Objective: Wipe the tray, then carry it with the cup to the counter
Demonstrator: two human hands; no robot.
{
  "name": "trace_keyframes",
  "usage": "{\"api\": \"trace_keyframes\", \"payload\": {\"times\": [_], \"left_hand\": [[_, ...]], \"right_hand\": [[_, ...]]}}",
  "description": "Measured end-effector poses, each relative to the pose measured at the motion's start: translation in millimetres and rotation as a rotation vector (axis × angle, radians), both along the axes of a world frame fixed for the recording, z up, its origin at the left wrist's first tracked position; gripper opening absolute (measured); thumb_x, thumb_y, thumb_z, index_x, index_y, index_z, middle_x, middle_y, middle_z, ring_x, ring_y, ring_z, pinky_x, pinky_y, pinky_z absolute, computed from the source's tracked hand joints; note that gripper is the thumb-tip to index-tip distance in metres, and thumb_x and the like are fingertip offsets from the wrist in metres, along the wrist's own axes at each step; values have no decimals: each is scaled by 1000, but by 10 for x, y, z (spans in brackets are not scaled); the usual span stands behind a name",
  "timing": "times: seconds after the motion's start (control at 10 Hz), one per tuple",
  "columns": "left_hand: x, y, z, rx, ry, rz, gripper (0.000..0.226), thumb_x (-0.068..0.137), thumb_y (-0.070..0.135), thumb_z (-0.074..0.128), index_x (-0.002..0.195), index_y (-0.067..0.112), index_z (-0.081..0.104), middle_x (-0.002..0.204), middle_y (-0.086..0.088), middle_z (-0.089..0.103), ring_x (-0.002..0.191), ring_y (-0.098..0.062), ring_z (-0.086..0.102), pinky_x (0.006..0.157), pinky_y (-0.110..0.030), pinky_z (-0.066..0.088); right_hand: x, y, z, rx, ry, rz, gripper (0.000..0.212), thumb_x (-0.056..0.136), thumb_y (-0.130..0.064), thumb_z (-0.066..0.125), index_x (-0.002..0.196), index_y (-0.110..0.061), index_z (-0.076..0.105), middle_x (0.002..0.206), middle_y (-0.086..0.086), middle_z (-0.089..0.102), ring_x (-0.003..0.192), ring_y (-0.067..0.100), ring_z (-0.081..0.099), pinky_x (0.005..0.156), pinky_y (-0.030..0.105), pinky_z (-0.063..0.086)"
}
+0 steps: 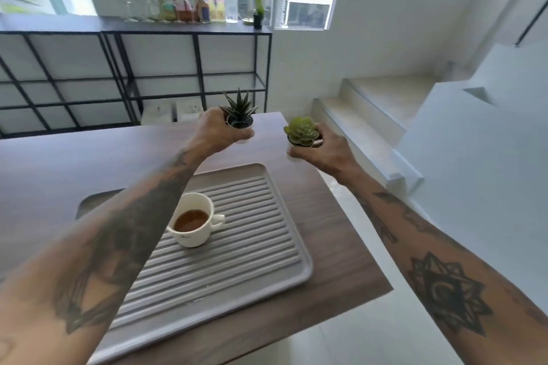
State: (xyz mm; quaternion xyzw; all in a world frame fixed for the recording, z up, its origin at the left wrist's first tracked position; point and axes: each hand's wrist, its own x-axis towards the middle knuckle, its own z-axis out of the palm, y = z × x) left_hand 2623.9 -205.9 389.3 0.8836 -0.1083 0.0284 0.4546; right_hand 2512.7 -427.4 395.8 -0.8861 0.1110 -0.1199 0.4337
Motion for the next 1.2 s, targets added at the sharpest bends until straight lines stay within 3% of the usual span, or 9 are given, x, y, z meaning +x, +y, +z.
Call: {"api": "trace_keyframes", "payload": {"times": [0.2,0.4,0.6,0.7,0.8,0.9,1.0,1.1,1.2], "left_hand": [[114,-624,-260,-29,121,-134,30,52,41,88,78,33,74,87,8,76,85,-11,70,82,-33,58],[60,-1033,-719,15,238,-250,26,59,23,90,74,30,70,86,4,75,86,-15,70,86,-36,58],[-20,-1137,-1047,19,309,-275,40,63,15,87,102,12,75,100,-6,77,96,-19,71,86,-29,56],[-45,-1123,-1036,11,296,-273,49,63,14,88,109,12,71,104,-4,75,104,-22,69,93,-31,54],[-80,-1024,-994,52,309,-269,97,65,18,90,146,6,40,130,-11,60,123,-26,57,105,-35,46],[-138,-848,-909,69,322,-268,117,66,19,90,155,4,16,149,-15,45,133,-29,49,112,-38,41],[-306,-526,-689,49,281,-262,108,69,11,88,154,1,20,154,-20,40,123,-21,54,107,-32,45],[-476,-257,-499,44,211,-243,99,71,8,86,151,0,29,152,-19,42,130,-22,51,103,-23,43],[-744,123,-192,18,82,-153,82,76,12,83,145,3,42,145,-15,52,134,-24,50,100,-24,48]], "right_hand": [[-360,-226,-365,0,58,-52,53,65,-35,85,112,-24,64,100,-7,70,81,4,66,58,-2,42],[-536,-263,-797,14,132,-90,51,66,-36,84,110,-24,62,97,-8,69,84,7,67,61,4,44],[-605,-251,-1109,81,164,-123,52,65,-33,87,110,-26,62,99,-6,72,91,10,70,77,15,50],[-578,-262,-1126,94,164,-103,57,65,-32,88,114,-25,61,102,-4,71,94,12,70,83,22,54],[-530,-315,-1099,84,249,-52,75,61,-34,90,126,-21,54,114,-1,68,101,15,67,87,24,51],[-508,-381,-1005,120,361,30,99,56,-34,92,139,-20,40,126,2,64,108,16,63,90,24,47],[-498,-524,-731,121,553,109,117,63,-24,88,153,-16,14,146,17,48,122,27,54,96,33,43],[-479,-575,-521,6,544,68,105,73,-20,82,154,-15,15,152,21,38,131,34,46,103,39,41],[-354,-440,-80,-265,177,-48,78,83,-29,69,148,-8,32,148,21,44,133,37,44,110,44,38]]}}
